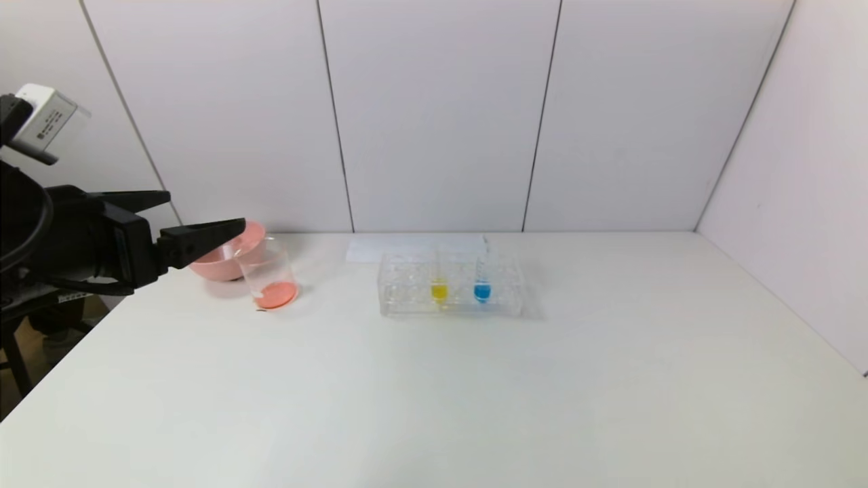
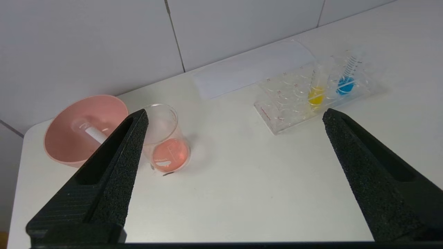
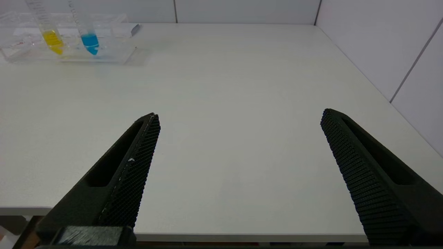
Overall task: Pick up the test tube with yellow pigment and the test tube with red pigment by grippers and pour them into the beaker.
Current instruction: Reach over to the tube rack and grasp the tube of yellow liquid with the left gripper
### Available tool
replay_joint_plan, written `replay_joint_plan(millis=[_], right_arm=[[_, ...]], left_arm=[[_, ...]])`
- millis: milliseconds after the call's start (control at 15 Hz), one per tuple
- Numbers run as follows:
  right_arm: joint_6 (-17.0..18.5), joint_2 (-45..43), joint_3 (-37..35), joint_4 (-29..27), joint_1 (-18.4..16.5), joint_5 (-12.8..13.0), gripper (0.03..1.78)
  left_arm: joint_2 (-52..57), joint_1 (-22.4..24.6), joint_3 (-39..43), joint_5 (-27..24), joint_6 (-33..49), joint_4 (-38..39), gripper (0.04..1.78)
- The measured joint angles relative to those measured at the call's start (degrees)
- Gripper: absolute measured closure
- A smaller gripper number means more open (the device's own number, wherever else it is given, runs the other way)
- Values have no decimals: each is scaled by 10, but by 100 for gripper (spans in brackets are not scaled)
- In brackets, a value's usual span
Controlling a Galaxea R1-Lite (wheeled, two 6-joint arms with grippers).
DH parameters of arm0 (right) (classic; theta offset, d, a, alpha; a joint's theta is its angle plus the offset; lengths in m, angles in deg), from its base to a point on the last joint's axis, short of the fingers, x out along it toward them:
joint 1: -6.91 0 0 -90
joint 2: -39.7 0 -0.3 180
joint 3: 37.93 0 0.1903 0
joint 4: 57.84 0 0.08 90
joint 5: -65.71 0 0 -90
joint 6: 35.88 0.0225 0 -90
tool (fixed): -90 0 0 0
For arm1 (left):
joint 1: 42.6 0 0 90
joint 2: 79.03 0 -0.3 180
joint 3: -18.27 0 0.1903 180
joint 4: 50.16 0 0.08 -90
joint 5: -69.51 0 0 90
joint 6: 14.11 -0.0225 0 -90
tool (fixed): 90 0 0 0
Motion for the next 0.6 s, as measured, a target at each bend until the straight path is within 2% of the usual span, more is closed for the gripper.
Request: replay_joint_plan(millis=[600], right_arm=[[0, 0, 0, 0, 0, 0, 11]], left_arm=[[16, -79, 55, 3, 39, 7, 6]])
